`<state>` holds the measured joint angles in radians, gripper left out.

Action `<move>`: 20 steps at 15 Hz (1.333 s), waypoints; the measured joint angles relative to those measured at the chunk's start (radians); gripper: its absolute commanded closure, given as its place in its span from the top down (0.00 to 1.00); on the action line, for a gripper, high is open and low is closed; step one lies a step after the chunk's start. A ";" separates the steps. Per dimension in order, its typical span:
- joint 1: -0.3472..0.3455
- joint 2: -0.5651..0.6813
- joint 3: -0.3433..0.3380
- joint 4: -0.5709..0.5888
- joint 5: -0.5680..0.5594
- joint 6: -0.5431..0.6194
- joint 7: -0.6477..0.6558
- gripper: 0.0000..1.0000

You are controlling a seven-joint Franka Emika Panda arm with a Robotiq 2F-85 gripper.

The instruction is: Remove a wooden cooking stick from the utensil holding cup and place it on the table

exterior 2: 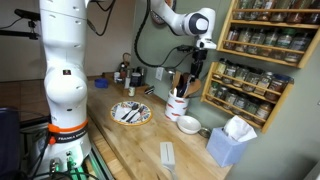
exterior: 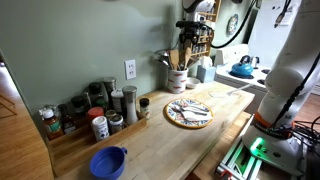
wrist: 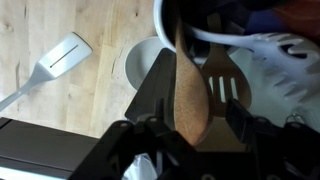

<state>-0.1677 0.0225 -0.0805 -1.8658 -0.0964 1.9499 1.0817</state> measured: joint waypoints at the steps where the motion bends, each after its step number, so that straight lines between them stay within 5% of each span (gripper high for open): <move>1: 0.000 0.002 -0.002 0.004 0.000 0.000 0.000 0.26; 5: 0.000 0.004 -0.008 0.013 0.000 0.000 0.000 0.01; 20: 0.039 -0.089 -0.003 0.025 -0.087 -0.057 -0.002 0.03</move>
<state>-0.1285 -0.0664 -0.0832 -1.8404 -0.1836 1.8924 1.0801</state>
